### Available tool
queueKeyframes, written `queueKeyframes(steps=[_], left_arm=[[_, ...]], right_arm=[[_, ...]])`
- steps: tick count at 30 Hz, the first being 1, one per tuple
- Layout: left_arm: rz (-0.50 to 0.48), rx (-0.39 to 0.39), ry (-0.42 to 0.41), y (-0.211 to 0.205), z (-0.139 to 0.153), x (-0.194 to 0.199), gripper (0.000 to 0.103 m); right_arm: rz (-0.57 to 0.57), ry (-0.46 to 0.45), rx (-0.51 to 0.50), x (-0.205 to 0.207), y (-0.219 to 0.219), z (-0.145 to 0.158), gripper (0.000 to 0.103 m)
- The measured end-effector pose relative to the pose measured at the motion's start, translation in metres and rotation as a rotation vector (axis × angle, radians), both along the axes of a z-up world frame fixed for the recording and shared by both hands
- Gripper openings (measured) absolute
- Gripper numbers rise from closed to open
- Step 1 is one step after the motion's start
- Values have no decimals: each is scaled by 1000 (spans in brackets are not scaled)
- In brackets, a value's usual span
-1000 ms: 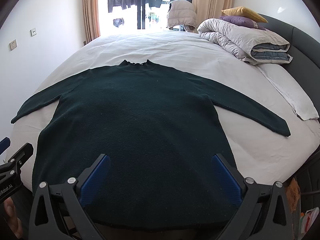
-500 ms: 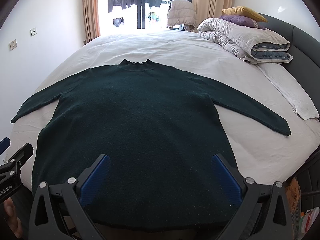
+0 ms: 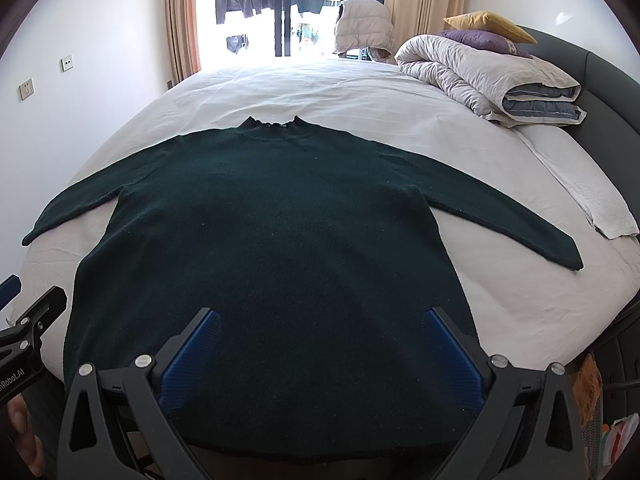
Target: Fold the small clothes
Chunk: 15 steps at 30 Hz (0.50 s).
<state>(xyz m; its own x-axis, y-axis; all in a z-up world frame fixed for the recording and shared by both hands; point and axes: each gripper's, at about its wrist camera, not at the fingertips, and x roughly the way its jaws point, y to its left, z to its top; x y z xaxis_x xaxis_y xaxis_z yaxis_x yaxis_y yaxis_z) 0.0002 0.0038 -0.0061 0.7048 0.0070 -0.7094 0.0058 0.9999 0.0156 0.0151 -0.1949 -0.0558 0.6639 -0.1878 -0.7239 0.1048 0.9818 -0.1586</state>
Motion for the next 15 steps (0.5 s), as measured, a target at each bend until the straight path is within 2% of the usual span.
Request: queueKeyframes(steps=[15], left_arm=[[0, 0, 2, 0, -1, -1, 103]], right_arm=[[0, 3, 1, 0, 0, -1, 103]])
